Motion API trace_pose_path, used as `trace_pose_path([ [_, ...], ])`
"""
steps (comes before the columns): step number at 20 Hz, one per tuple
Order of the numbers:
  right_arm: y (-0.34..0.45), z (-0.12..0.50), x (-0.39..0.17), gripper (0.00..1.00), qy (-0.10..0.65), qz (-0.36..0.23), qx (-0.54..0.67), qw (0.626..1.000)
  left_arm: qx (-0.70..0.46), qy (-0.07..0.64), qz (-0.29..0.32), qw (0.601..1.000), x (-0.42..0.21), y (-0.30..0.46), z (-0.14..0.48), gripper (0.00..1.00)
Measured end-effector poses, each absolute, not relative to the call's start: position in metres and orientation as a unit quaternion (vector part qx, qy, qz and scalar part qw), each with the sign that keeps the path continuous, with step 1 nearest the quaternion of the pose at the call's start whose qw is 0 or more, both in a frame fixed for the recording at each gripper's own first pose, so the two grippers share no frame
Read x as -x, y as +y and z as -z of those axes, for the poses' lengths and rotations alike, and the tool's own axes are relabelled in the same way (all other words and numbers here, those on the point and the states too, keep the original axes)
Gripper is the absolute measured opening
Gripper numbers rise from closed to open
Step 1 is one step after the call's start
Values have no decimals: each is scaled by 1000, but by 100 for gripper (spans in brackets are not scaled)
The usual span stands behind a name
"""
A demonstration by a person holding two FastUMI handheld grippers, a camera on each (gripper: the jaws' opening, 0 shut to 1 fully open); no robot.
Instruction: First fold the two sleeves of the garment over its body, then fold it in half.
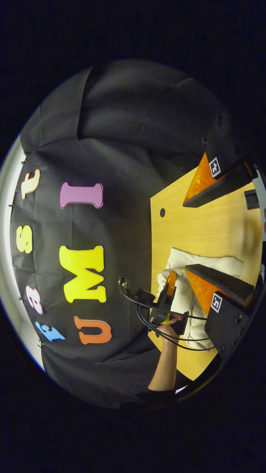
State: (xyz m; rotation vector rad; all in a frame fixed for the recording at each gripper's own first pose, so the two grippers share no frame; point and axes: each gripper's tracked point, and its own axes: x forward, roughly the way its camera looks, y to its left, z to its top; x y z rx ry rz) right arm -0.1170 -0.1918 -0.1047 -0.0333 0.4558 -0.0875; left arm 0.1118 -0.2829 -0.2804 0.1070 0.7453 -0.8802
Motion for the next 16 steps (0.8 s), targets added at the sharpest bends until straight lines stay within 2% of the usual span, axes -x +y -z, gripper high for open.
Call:
trace_pose_path([
  [4,-202,104,121,96,230,51,19,972,-42,364,403,838,-109,-283,296,16],
  [6,-204,106,120,96,233,49,24,971,-41,362,392,845,-112,-282,300,35],
  [7,-204,105,119,96,234,46,25,971,-37,361,389,847,-111,-281,301,57],
  [9,-203,106,114,96,236,42,28,971,-30,358,380,852,-110,-275,298,73],
  [10,-204,107,110,96,234,44,32,971,-29,356,373,856,-109,-269,295,76],
  [13,-193,107,97,96,227,33,35,973,-32,334,348,875,-106,-247,281,100],
  [16,-174,112,83,96,228,13,36,973,-17,305,322,896,-99,-220,253,100],
])
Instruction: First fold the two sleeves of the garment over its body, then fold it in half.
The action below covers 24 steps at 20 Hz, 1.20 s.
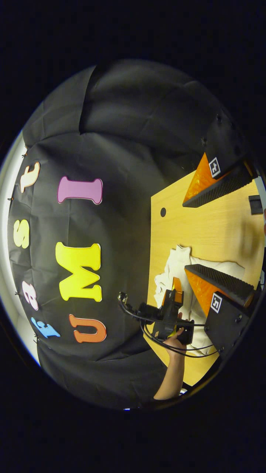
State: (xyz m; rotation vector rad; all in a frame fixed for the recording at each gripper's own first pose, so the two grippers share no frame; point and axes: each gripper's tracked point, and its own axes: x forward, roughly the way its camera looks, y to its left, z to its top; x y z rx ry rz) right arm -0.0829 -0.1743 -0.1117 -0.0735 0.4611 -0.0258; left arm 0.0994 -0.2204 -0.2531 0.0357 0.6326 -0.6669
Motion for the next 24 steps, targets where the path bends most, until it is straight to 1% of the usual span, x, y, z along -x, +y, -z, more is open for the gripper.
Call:
trace_pose_path([
  [1,-167,112,79,94,227,6,37,973,-13,295,310,904,-96,-209,243,100],
  [2,-159,113,74,94,225,-1,38,974,-8,285,298,911,-91,-196,232,100],
  [3,-152,113,70,96,224,-7,38,974,-3,273,283,919,-87,-183,222,100],
  [4,-145,117,66,96,225,-12,41,973,3,264,265,928,-83,-171,213,100],
  [5,-139,119,64,94,226,-15,43,973,10,254,245,936,-78,-159,203,100],
  [6,-134,121,61,96,226,-18,45,973,17,243,226,943,-72,-145,194,100],
  [7,-126,123,59,96,227,-23,41,973,20,231,210,950,-68,-135,185,99],
  [10,-109,131,55,96,232,-32,37,971,18,199,183,963,-50,-105,158,99],
  [14,-98,150,57,96,256,-34,33,965,35,232,168,957,-17,-75,174,99],
  [15,-96,152,58,94,261,-37,31,964,37,239,162,957,-9,-65,179,99],
  [16,-94,155,60,94,265,-39,29,963,35,245,158,956,-1,-55,183,100],
  [17,-94,159,62,96,271,-40,29,961,30,251,154,955,6,-45,190,100],
  [21,-100,177,70,96,291,-37,34,955,27,273,136,952,34,-8,208,100],
  [24,-103,204,84,97,319,-36,49,946,43,313,127,940,58,9,236,99],
])
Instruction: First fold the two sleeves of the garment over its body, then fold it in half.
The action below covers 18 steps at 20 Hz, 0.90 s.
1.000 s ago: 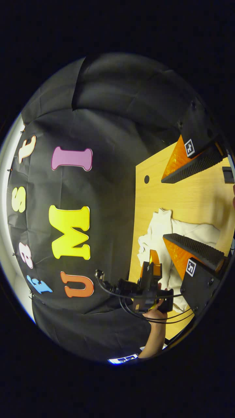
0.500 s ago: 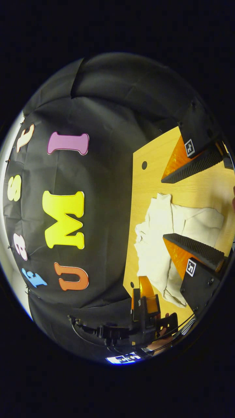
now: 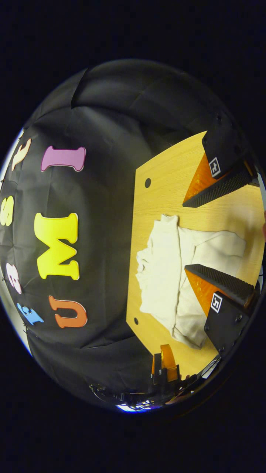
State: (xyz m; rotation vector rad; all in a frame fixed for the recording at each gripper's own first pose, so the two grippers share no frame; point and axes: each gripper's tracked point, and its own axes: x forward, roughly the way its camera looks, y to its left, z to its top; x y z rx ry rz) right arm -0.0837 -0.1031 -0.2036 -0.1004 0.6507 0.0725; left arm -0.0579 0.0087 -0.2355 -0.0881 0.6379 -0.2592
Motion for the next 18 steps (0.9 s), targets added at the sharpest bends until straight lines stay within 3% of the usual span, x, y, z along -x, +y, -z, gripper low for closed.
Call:
trace_pose_path([
  [4,-113,245,107,97,377,-28,36,925,82,383,145,908,96,22,280,100],
  [10,-146,312,153,96,483,19,-6,876,152,469,111,863,128,65,348,99],
  [18,-139,369,173,94,564,40,-20,825,198,489,104,843,122,66,368,98],
])
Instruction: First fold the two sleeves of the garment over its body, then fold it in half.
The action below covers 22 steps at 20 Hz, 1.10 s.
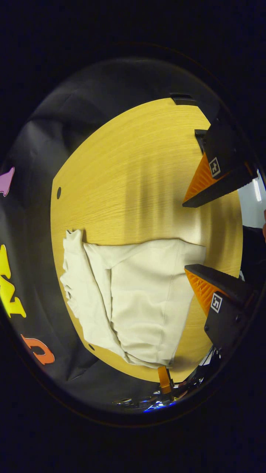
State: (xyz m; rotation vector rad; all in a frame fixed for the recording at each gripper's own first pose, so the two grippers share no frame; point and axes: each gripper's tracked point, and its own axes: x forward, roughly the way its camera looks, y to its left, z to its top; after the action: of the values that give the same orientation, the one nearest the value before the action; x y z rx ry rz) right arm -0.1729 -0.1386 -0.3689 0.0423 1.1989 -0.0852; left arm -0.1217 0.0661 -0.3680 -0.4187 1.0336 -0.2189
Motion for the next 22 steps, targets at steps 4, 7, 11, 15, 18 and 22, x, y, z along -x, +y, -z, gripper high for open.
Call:
trace_pose_path([
  [4,-121,385,169,96,579,37,-18,814,190,500,105,838,118,63,372,95],
  [7,-113,397,172,96,601,44,-13,798,169,522,101,830,121,67,377,91],
  [11,-110,396,166,80,602,40,-8,798,162,533,67,828,120,76,382,48],
  [15,-111,397,162,34,602,65,-81,791,177,541,70,819,123,71,382,18],
  [18,-118,393,161,17,604,81,-142,780,193,539,82,816,123,66,380,8],
  [22,-116,377,157,5,588,75,-194,781,194,526,96,823,124,68,365,4],
])
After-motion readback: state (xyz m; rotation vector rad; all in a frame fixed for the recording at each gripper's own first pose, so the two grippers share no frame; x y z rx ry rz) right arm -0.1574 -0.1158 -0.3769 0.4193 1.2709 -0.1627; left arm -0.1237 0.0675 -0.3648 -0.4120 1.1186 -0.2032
